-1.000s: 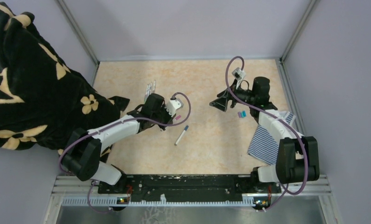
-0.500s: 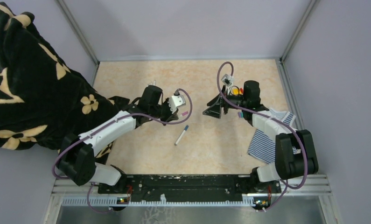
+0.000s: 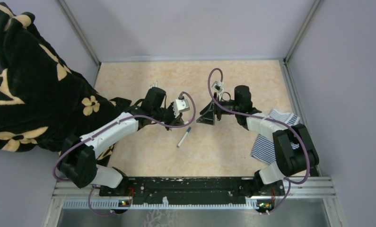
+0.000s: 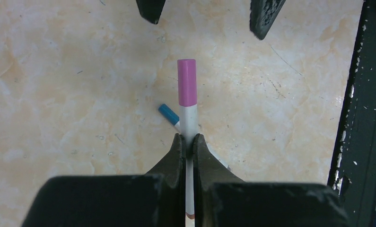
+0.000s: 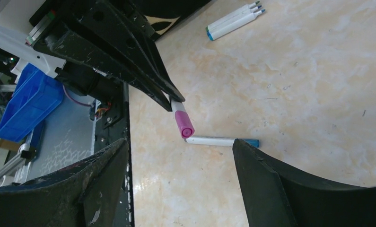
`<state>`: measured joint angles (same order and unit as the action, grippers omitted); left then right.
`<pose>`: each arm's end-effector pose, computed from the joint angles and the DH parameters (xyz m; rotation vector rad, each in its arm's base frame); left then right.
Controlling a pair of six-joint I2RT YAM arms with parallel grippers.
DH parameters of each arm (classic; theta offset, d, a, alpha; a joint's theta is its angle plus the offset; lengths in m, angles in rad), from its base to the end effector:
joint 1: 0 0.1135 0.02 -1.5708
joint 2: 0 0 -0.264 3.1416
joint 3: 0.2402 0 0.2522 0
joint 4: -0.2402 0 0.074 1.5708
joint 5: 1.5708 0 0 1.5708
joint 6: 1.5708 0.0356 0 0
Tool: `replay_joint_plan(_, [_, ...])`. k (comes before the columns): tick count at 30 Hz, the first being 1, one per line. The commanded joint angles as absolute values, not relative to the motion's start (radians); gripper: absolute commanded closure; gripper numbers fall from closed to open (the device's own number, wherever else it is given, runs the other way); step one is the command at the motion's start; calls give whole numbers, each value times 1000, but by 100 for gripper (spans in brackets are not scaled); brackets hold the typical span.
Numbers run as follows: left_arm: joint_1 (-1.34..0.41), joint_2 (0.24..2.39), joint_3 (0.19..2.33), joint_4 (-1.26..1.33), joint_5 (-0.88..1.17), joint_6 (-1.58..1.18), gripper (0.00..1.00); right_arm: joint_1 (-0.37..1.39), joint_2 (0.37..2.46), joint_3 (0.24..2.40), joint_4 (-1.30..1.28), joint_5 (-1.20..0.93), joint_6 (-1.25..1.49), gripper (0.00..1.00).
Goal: Open the pen caps
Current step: Pick up the pen from the center of the board, then open the pen cap from the pen.
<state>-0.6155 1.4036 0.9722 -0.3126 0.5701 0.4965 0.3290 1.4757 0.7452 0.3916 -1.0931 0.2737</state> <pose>0.2340 -0.1890 0.2555 1.4365 1.7625 -0.7185 0.2762 0.1277 0.2275 -0.8292 1.7880 1.4320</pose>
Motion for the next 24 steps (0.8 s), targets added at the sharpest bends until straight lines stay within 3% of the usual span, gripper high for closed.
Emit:
replay_joint_plan(1, [-638,1421,985,-321,610,497,100,359,1499,733,479,-1044,306,21])
replay_joint_plan(14, [-656,1424,972,-296,591,484,100,433,1567,753,425,-1015,270,35])
replay_joint_plan(24, [-658,1441,964,-293,595,487,100,451,1581,774,406,-1012,277,53])
